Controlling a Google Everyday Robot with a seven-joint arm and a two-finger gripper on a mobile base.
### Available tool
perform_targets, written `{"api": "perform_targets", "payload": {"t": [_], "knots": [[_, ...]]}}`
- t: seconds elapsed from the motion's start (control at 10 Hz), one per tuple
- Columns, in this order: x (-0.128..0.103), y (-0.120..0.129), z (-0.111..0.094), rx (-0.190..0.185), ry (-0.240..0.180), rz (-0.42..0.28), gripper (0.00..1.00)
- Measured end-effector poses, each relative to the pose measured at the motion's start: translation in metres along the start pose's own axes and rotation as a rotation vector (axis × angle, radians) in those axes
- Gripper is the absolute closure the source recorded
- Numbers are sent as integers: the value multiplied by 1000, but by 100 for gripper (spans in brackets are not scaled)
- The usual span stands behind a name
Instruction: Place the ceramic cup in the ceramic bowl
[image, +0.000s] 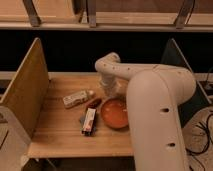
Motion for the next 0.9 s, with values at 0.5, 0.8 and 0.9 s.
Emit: {"api": "perform_targets", "payload": {"t": [0.5, 0.8, 0.9], "knots": [[6, -9, -52, 196, 30, 15, 100], [23, 12, -83, 305, 73, 33, 100], [27, 16, -89, 327, 81, 38, 100]]}}
